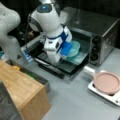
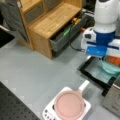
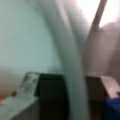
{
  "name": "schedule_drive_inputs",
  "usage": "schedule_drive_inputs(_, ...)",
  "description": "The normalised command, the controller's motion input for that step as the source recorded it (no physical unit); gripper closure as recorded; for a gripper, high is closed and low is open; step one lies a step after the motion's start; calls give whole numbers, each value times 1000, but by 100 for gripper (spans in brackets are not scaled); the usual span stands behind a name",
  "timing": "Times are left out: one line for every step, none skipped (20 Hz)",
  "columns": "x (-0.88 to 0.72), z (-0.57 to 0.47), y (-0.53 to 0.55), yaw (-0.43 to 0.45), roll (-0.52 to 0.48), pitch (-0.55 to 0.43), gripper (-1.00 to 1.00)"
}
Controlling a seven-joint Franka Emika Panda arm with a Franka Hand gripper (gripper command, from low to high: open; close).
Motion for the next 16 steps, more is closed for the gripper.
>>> schedule_drive_inputs(502,292,-245,75,-108,209,100)
schedule_drive_inputs(519,299,-254,106,-112,222,100)
schedule_drive_inputs(539,309,-272,139,-117,233,100)
schedule_drive_inputs(541,304,-277,172,-127,241,100)
schedule_drive_inputs(596,316,-343,203,-135,248,100)
schedule_drive_inputs(633,312,-382,240,-143,248,100)
schedule_drive_inputs(640,303,-389,254,-140,252,100)
schedule_drive_inputs(640,283,-379,269,-137,259,100)
schedule_drive_inputs(678,276,-399,277,-138,265,100)
schedule_drive_inputs(720,276,-415,283,-143,271,100)
schedule_drive_inputs(759,284,-415,285,-140,276,100)
schedule_drive_inputs(799,295,-410,284,-133,281,100)
schedule_drive_inputs(793,303,-382,279,-123,285,100)
schedule_drive_inputs(752,302,-336,271,-111,291,100)
schedule_drive_inputs(689,300,-285,263,-99,297,100)
schedule_drive_inputs(650,305,-247,273,-112,304,100)
